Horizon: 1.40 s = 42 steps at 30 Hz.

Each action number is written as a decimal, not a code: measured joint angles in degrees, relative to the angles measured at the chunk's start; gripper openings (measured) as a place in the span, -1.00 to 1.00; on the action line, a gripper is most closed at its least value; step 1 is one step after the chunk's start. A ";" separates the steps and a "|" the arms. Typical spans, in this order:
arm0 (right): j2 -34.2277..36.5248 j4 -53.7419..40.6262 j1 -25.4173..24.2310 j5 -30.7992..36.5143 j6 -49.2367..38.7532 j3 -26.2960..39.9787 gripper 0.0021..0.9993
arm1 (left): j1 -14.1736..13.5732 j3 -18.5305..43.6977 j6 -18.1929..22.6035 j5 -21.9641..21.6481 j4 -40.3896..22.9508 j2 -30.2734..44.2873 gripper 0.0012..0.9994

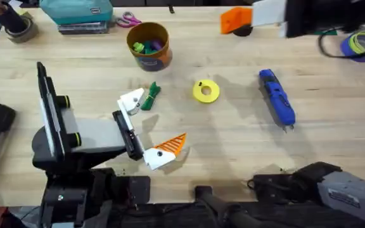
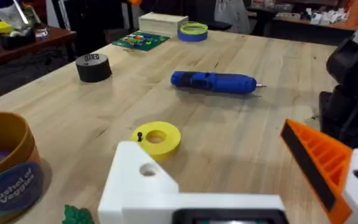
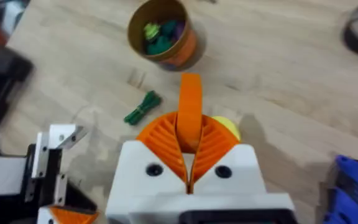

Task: Pick up the gripper from the table and insert it into the empty holder that is missing its gripper. Then pick up a screw, insert it into the mounting hole, and use the screwdriver to tighten it. Finally, clean up the table by picking up the vegetable and placing it into the bucket.

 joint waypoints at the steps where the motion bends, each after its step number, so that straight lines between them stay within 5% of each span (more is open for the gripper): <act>1: 0.10 1.94 0.00 -1.55 0.37 -1.52 -0.98 | 0.00 0.00 0.00 0.01 0.00 0.00 0.97; 12: 0.55 37.98 -0.61 -25.82 12.92 -19.45 -0.98 | 0.00 0.00 0.00 0.02 0.00 0.00 0.97; 14: 0.54 47.16 -1.72 -30.25 17.95 -23.76 -0.98 | 0.00 0.00 0.00 0.01 0.00 0.00 0.97; 15: 0.55 60.19 -3.87 -35.64 26.00 -29.72 -0.99 | 0.00 0.00 0.01 0.02 0.00 0.00 0.97; 25: 2.78 98.63 -7.48 -44.79 53.04 -47.23 -0.99 | 0.00 0.00 0.00 0.07 0.00 0.00 0.97; 32: 8.61 106.82 -7.45 -49.98 64.29 -51.60 -0.99 | 0.00 0.00 0.00 0.16 -0.02 0.00 0.97; 42: 18.05 107.40 -4.25 -54.28 67.96 -51.63 -0.99 | 0.00 0.00 0.00 0.17 -0.02 0.00 0.97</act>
